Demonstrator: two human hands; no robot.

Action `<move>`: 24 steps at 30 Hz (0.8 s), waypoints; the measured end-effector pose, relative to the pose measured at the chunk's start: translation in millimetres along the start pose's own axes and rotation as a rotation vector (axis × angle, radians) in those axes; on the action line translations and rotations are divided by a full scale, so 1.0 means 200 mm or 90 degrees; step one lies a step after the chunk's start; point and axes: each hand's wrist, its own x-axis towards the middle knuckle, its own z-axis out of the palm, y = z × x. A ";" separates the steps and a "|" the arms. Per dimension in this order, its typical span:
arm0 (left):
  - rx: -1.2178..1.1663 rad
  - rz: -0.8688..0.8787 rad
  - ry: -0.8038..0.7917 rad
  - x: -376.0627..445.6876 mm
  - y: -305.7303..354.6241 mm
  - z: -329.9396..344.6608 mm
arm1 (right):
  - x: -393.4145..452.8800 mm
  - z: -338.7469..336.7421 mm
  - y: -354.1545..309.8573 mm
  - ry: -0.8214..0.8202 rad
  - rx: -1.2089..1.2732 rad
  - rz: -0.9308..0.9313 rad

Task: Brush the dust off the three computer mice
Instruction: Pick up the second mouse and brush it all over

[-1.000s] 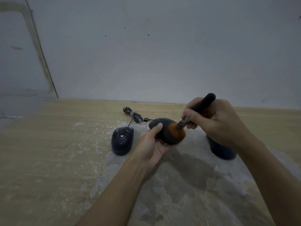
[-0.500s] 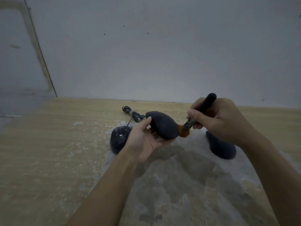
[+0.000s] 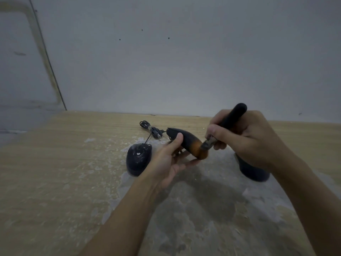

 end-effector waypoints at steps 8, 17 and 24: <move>0.041 0.017 0.037 0.01 -0.02 0.00 | 0.00 0.06 0.01 -0.026 -0.035 -0.001; -0.022 0.016 0.030 0.01 0.01 -0.01 | -0.01 0.06 0.05 -0.081 -0.150 -0.006; 0.011 0.018 0.045 0.01 0.00 0.00 | 0.00 0.00 -0.01 0.043 0.034 -0.059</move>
